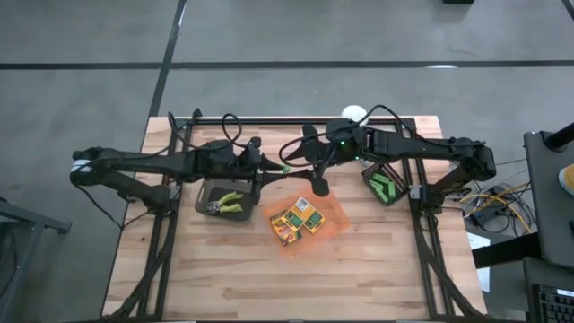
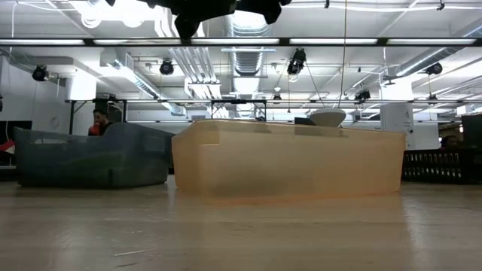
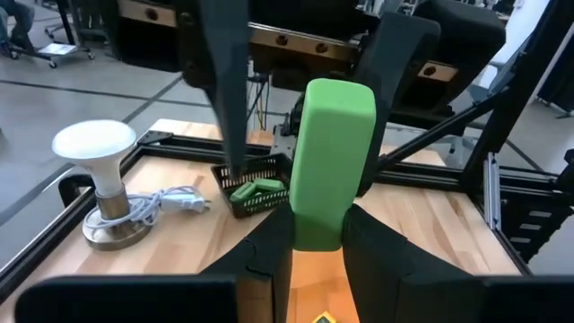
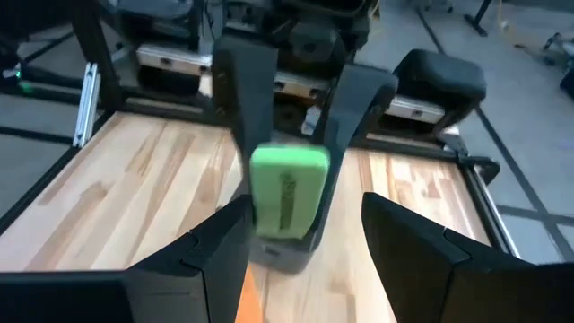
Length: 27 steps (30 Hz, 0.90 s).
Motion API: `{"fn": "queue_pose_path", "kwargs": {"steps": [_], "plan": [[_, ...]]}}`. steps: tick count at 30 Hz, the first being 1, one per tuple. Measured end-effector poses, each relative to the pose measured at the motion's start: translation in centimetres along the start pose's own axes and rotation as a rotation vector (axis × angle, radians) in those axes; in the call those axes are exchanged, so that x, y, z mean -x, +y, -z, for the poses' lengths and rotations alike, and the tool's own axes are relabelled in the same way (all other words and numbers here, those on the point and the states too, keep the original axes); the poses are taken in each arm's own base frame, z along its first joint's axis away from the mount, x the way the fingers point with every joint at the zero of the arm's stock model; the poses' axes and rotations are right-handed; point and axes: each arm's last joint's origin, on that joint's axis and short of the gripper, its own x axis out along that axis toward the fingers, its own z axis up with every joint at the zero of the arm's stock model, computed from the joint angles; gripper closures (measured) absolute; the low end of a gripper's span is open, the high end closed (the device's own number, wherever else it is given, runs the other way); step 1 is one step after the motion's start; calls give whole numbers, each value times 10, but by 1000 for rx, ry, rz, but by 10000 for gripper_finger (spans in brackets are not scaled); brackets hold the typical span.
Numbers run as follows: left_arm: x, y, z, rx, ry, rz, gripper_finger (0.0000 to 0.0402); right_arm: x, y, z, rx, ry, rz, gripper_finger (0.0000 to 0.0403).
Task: Pick & Place School Supplies
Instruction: Put the green eraser into the black basket
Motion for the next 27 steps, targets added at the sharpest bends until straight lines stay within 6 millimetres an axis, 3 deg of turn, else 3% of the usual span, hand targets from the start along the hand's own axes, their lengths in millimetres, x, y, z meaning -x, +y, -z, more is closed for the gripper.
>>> {"fn": "queue_pose_path", "kwargs": {"steps": [19, 27], "plan": [[0, 4, 5, 2, 56, -18, 314, -4, 4, -5, 45, -57, -9, 199], [0, 5, 6, -1, 60, -18, 314, -3, 5, -5, 27, -52, -16, 252]]}}
